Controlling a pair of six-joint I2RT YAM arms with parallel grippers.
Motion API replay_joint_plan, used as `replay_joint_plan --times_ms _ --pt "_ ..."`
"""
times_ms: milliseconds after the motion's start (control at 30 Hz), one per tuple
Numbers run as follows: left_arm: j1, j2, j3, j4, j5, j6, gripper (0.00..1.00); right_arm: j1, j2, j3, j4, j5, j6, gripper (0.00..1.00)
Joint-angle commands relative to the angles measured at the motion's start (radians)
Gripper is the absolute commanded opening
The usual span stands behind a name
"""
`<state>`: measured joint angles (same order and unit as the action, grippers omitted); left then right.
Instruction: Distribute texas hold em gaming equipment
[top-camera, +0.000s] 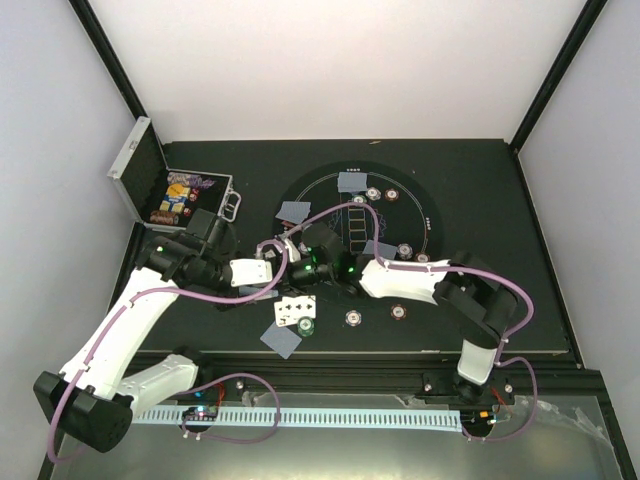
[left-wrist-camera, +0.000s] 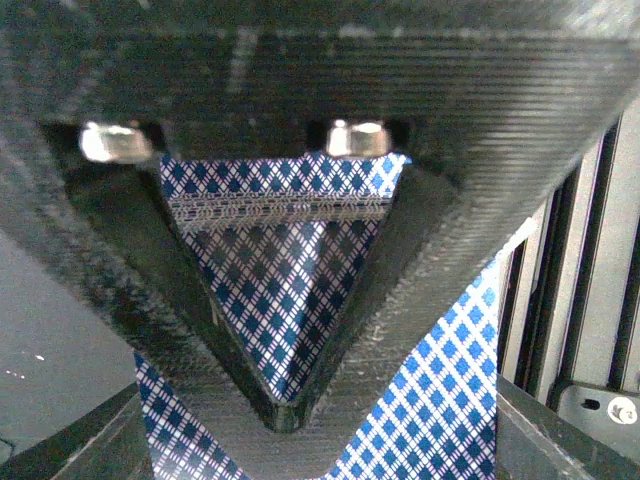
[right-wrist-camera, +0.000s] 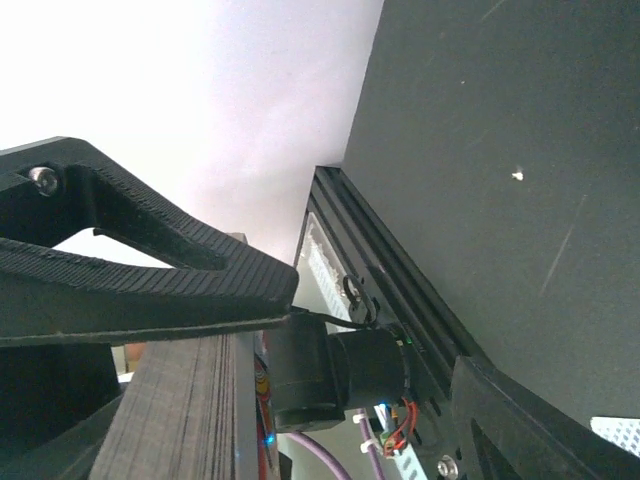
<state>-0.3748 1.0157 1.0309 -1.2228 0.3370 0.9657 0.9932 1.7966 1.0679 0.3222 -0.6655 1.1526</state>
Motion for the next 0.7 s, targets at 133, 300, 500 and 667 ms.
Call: replay_joint_plan --times_ms 133,300,500,667 --pt "-0.004 -0.012 0.039 -0.002 0.017 0.013 0.02 -0.035 0.016 -0.071 0.102 -0.033 0.028 0.61" --pt "-0.004 -0.016 0.039 0.0 0.011 0.013 0.01 -0.073 -0.025 -0.143 0.091 -0.037 0.004 0.57" --pt "-0.004 -0.01 0.029 0.009 0.013 0.011 0.01 -0.075 -0.085 -0.166 0.06 -0.027 -0.015 0.47" --pt "-0.003 -0.008 0.029 0.011 0.013 0.008 0.02 -0.075 -0.135 -0.168 0.034 -0.011 -0.02 0.29"
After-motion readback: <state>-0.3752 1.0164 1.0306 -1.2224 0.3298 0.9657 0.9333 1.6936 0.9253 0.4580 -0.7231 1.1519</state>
